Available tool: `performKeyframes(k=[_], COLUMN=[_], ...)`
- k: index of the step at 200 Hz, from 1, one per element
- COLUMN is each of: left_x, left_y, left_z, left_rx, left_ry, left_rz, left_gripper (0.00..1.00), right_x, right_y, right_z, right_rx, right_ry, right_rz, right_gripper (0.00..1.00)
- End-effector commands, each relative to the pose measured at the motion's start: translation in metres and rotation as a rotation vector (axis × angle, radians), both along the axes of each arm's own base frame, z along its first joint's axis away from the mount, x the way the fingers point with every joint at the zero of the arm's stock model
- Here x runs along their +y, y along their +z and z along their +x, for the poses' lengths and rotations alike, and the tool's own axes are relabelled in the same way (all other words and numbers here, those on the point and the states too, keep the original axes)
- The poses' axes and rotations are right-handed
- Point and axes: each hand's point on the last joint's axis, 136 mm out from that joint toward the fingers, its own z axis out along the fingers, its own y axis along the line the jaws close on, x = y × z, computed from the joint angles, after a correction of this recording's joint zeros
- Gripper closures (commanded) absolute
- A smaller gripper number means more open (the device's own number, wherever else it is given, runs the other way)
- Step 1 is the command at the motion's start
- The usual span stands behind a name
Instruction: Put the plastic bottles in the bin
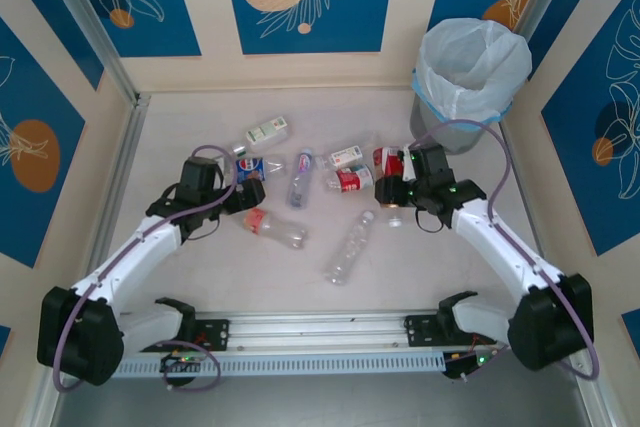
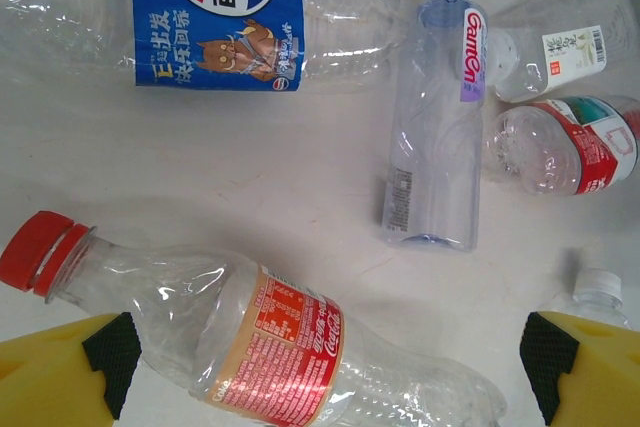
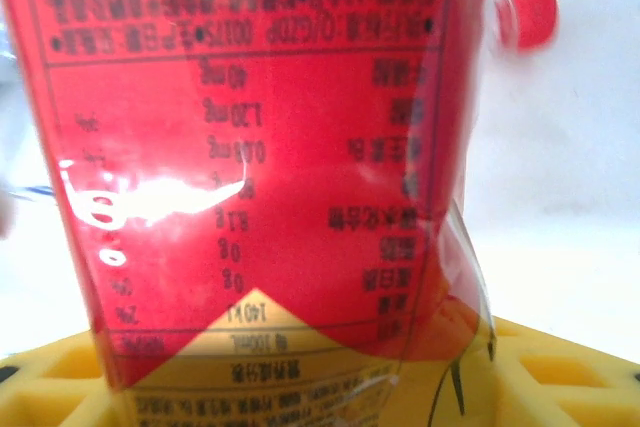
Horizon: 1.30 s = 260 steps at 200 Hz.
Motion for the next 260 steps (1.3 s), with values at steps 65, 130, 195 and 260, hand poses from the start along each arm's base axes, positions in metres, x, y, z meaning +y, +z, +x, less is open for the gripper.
performKeyframes(k=[65, 130, 195, 260], left_x=[-0.025, -0.042, -0.053, -0.062], left_y=[0.020, 0.025, 0.024, 0.025], left_z=[0.012, 0.007, 0.008, 0.010], left_rx=[-0.041, -0.045, -0.039, -0.033], left_ry=[-0.026, -0.084, -0.106, -0.140], left_rz=[-0.109, -0.119, -0.107, -0.083], left_gripper=[0.01, 0.01, 0.01, 0.01], right_x=[0.031, -0.043, -0.136, -0.168], right_y=[0.180, 0.246, 0.300, 0.266], right_z=[0.068, 0.134, 0.182, 0.244], right_rx=[-0.539, -0.764, -0.887, -0.839], right_ry=[0.080, -0.158, -0.329, -0.339], right_rz=[0.227, 0.144, 0.097, -0.197], right_gripper=[0.42, 0.43, 0.43, 0.42])
